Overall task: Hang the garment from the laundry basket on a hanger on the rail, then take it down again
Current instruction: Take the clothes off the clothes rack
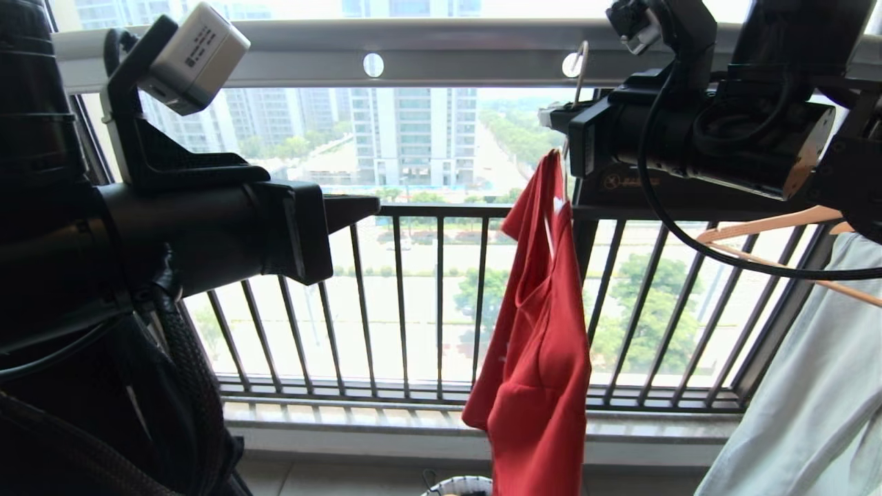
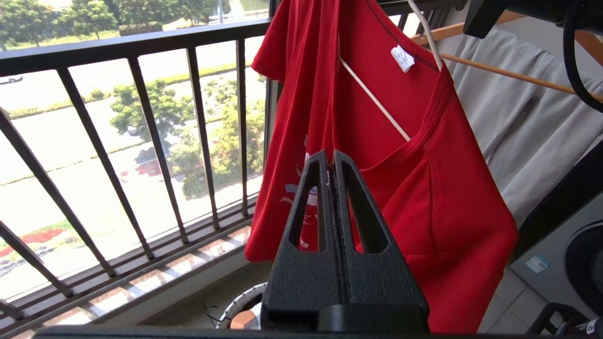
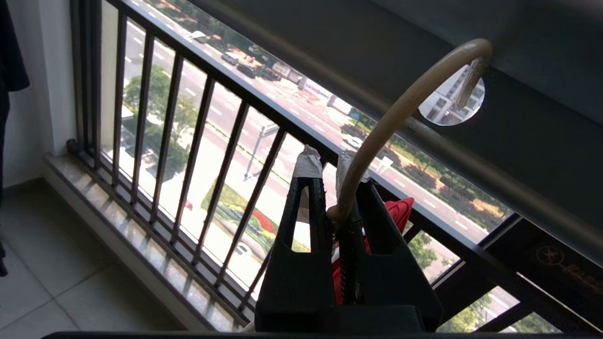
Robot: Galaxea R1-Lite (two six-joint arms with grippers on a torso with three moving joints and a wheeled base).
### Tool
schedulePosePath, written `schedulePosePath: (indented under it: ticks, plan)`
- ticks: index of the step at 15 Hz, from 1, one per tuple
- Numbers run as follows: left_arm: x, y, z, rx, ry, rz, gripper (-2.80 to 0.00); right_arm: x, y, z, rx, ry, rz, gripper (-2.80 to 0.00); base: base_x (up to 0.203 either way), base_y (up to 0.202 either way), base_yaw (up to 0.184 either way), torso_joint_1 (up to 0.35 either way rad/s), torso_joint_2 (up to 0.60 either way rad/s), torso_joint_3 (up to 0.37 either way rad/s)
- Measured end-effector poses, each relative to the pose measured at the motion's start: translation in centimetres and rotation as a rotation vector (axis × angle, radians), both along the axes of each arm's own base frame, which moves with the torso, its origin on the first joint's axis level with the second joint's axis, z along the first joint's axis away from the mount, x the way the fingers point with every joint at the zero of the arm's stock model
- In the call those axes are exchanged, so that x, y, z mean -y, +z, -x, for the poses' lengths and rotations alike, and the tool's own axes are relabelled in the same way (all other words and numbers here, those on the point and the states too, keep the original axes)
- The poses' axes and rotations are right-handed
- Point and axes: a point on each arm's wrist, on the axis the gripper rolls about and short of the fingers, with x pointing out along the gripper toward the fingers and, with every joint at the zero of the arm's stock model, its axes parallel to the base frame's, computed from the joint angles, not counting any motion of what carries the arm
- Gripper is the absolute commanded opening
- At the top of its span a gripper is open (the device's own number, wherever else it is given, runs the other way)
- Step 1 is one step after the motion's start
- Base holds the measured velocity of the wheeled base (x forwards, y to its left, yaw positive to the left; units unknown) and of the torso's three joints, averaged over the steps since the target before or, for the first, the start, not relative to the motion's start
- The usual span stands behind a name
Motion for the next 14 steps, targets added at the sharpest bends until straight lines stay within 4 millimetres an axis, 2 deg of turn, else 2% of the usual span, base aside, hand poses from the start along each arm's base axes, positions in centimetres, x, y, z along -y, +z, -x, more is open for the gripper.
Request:
schedulePosePath:
  ticks: [2,6,12,13,14]
  plan:
    - [0.0,0.0,0.0,0.0,0.0,0.001,-2.8,-0.2,0.0,-0.5,0.003,-0.001,-0.001,-2.8,0.0,0.0,0.0,0.0,0.0,0.0]
    - [-0.2,0.2,0.2,0.007,0.0,0.007,-2.8,-0.7,-1.5,-1.5,-0.064,0.002,0.039,-2.8,0.0,0.0,0.0,0.0,0.0,0.0]
    - [-0.7,0.9,0.8,0.031,0.0,0.025,-2.8,-0.9,-2.2,-1.8,-0.083,0.003,0.049,-2.8,0.0,0.0,0.0,0.0,0.0,0.0]
    - [-0.8,1.0,1.0,0.036,-0.001,0.028,-2.8,-0.9,-2.2,-1.7,-0.084,0.003,0.05,0.0,0.0,0.0,0.0,0.0,0.0,0.0]
    - [-0.9,1.1,1.1,0.039,-0.001,0.031,-2.8,-0.9,-2.2,-1.6,-0.086,0.004,0.051,0.0,0.0,0.0,0.0,0.0,0.0,0.0]
